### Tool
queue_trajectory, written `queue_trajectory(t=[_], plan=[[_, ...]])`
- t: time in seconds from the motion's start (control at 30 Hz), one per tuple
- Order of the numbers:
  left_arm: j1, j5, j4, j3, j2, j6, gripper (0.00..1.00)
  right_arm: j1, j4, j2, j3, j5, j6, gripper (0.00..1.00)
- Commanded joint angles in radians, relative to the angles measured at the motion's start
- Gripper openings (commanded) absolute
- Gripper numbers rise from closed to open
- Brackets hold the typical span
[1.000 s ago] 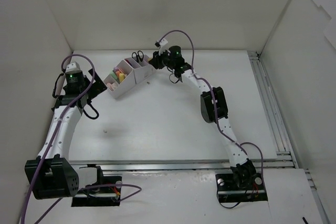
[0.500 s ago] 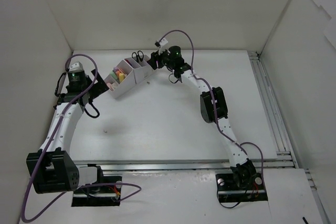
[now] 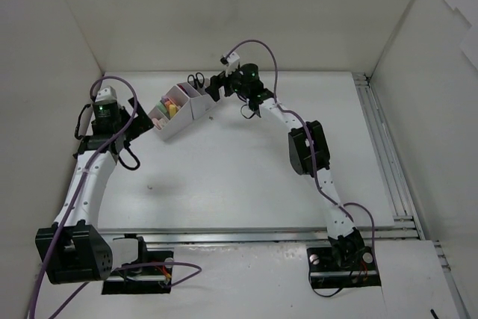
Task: Sort the stationery into containers
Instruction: Reset both arms
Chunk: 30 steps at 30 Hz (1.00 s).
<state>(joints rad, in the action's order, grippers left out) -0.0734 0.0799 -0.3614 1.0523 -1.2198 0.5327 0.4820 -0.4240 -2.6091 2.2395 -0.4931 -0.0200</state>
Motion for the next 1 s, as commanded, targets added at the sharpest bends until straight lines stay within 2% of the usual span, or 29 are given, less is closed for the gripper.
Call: queue_trajectory(t=[0.0,0.23,0.47,0.57,0.7,0.97], plan=[[-0.006,0.018,0.047,0.049,0.052,-0.014,1.0,0.01,-0.124,0.205,-0.064,0.022,0.003,0.98],[-0.006,0.028,0.023,0.037,0.104,0.013,1.0,0.013,-0.183,0.473,-0.394,0.146,0.015,0.98],[0.029,-0.04,-0.042,0.014,0.169,0.052,0.99,0.003,-0.182,0.786,-0.863,0.341,0.086,0.98],[0.029,-0.017,-0.042,-0.017,0.203,0.065,1.0,-0.002,-0.159,0.918,-1.024,0.372,0.12,0.98],[0.038,0.004,-0.05,-0.058,0.247,0.078,0.99,-0.006,-0.078,1.079,-1.161,0.412,0.153,0.98],[0.047,-0.011,-0.093,-0.104,0.304,0.081,0.99,-0.006,0.096,1.241,-1.333,0.485,0.227,0.98]])
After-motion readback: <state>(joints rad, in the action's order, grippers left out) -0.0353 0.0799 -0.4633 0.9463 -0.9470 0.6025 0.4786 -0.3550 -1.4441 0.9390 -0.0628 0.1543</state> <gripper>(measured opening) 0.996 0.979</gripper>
